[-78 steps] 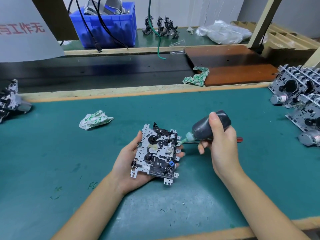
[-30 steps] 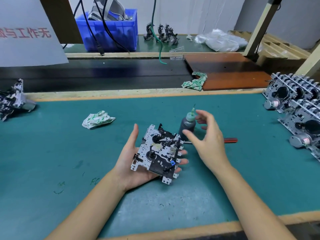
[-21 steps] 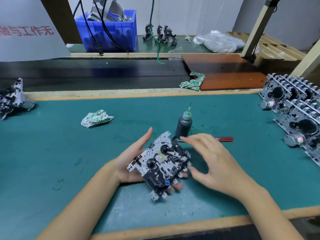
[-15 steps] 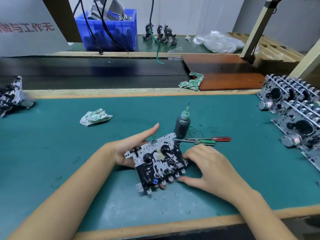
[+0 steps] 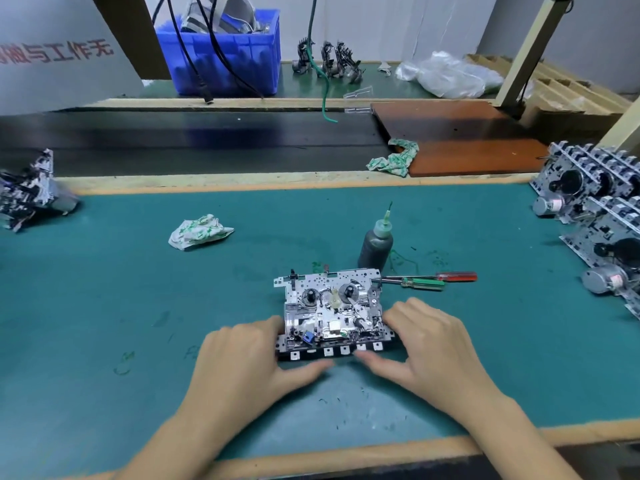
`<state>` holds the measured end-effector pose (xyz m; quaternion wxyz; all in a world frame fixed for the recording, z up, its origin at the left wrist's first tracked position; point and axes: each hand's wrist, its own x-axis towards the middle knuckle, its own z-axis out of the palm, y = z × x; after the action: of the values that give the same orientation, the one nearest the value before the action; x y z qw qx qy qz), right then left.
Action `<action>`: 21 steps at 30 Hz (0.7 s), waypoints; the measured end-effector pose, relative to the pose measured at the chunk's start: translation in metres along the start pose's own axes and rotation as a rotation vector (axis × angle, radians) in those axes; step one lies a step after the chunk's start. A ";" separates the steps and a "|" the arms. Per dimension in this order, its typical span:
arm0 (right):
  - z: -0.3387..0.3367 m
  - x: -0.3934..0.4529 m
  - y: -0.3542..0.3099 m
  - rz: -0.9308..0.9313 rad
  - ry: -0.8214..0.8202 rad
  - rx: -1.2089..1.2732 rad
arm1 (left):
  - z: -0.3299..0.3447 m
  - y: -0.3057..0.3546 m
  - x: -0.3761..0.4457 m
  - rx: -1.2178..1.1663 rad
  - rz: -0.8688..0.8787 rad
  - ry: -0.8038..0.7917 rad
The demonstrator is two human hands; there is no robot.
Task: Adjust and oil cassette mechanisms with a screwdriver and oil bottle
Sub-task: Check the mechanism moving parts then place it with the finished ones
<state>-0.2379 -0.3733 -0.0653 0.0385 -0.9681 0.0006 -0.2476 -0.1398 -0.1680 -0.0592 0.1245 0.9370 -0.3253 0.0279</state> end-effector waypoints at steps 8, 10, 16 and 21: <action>0.003 0.000 0.004 -0.025 -0.001 0.096 | 0.013 0.005 0.001 -0.081 0.030 0.203; 0.004 -0.002 0.005 -0.048 -0.011 0.113 | 0.013 0.003 0.001 -0.095 0.018 0.212; 0.006 -0.003 0.006 0.020 0.000 0.075 | 0.013 -0.010 0.003 -0.205 0.243 0.168; 0.003 -0.005 0.010 0.003 -0.055 0.168 | 0.015 -0.008 0.003 -0.182 0.238 0.235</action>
<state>-0.2403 -0.3833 -0.0711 0.1201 -0.9679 -0.0198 -0.2200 -0.1332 -0.1672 -0.0753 0.2417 0.8671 -0.4181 0.1223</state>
